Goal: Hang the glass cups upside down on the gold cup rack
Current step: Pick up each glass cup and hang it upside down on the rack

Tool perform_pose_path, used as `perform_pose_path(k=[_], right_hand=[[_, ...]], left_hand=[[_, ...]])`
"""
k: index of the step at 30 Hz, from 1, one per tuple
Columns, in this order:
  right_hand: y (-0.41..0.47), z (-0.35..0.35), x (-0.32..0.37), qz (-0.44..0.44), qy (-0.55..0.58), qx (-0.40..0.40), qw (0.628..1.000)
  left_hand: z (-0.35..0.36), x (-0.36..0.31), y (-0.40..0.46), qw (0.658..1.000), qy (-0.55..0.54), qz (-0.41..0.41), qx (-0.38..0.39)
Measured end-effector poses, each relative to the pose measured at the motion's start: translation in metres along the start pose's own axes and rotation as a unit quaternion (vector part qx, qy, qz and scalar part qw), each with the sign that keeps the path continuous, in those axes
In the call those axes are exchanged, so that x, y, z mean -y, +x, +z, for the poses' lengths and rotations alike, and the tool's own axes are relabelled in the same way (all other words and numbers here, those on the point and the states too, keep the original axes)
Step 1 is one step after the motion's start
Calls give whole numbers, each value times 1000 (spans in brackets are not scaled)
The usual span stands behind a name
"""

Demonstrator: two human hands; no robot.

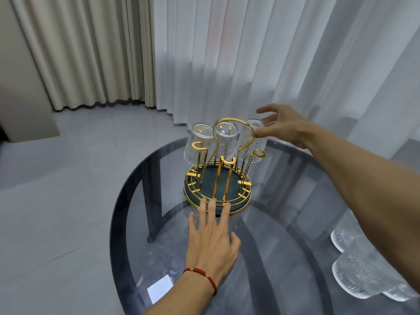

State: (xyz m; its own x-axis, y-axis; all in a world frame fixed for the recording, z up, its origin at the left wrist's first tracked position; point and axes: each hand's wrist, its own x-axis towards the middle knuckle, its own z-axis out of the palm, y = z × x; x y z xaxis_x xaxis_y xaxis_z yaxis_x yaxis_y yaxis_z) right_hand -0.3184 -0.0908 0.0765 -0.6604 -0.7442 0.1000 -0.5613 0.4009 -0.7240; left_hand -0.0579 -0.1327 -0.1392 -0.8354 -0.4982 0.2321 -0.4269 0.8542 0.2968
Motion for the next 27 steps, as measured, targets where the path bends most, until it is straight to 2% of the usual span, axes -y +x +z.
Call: perform_pose_path(k=[7,18,21,24,27], right_hand=[[-1,16,-7,9,24,62,998],[-11,21,-21,44,88,71,993],[-33,21,-28,40,105,8,994],[-70,25,-32,38,89,-119,988],[-122,37,-30,8,16,-230,973]], left_hand=[[0,0,0,1000,0,1,-3],[-1,-1,0,1000,-3,-2,-4],[-1,-1,1,1000,-3,-3,0],[-6,-4,1,1000,2,-8,8],[-16,-11,0,1000,-14,-21,-5]])
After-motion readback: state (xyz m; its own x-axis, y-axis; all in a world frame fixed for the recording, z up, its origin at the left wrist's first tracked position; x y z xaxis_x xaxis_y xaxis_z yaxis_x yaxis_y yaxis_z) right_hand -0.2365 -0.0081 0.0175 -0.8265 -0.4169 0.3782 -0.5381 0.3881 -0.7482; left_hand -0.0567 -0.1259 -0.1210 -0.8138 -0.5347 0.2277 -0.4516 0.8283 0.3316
